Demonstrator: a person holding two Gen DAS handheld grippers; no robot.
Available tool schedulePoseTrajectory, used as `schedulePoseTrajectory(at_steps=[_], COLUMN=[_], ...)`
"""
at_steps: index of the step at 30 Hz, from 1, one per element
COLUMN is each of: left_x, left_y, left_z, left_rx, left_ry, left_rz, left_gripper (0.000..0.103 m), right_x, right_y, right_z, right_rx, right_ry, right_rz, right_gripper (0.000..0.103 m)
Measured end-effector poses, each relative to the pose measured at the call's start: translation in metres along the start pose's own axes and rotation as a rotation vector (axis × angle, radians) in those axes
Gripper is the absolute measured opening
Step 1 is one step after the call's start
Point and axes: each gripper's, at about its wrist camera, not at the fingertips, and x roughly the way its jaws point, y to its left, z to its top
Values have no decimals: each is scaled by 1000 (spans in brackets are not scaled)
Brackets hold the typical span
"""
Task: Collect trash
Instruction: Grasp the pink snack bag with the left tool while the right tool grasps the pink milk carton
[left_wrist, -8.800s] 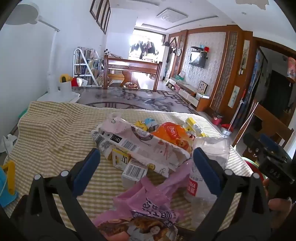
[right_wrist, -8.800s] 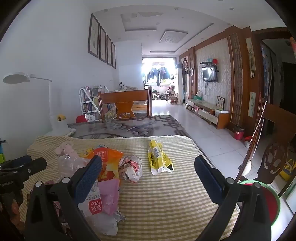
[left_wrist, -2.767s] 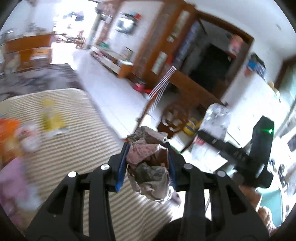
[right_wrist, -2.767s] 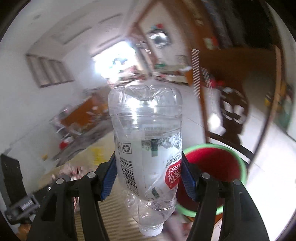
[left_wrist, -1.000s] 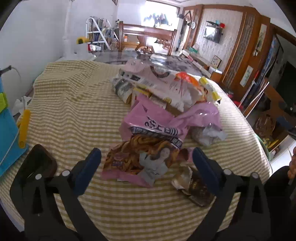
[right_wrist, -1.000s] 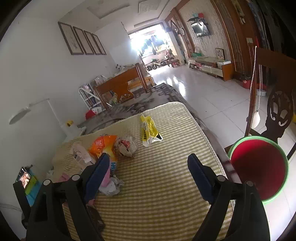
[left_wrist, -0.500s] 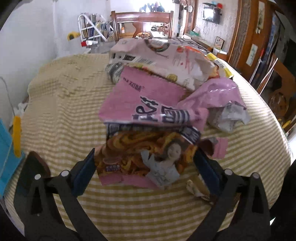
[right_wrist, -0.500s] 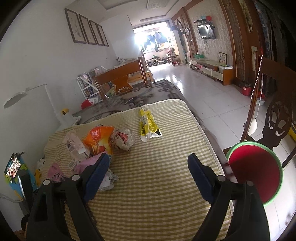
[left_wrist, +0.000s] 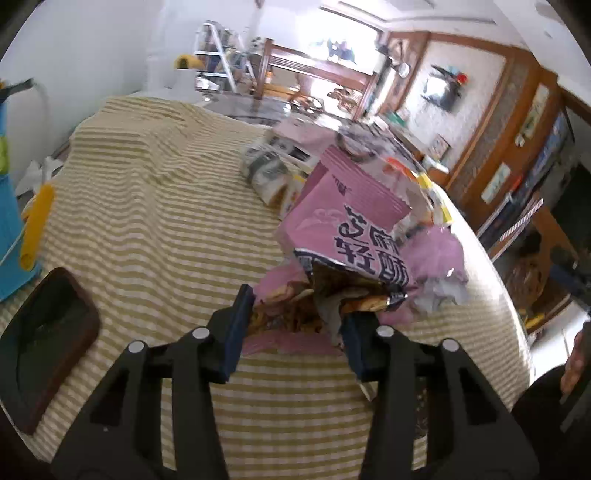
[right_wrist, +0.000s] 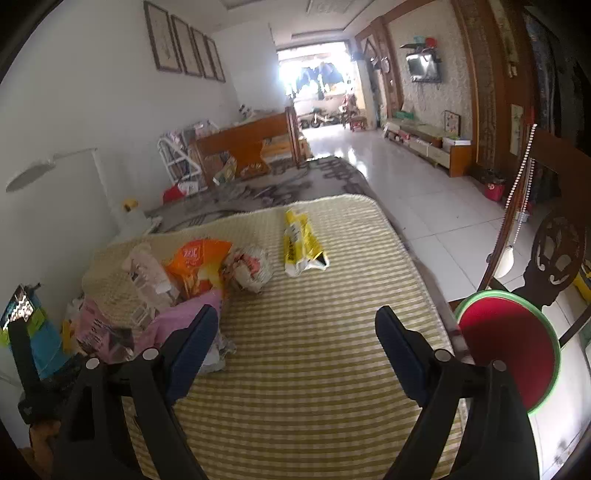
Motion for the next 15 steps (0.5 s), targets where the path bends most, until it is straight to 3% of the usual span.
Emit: schedulePoseTrajectory(at_steps=[6, 10, 15], left_x=[4, 3, 2], left_y=[19, 32, 40], left_z=[-2, -1, -2], left_rx=[-107, -152, -191], left_ry=[43, 40, 35], left_rz=[1, 15, 5], left_gripper=[44, 44, 44], right_x=[37, 64, 124], right_y=[50, 115, 187], right_z=[20, 40, 51], right_rx=[-44, -198, -407], right_ry=[80, 112, 217], right_rz=[93, 169, 179], right_gripper=[84, 84, 84])
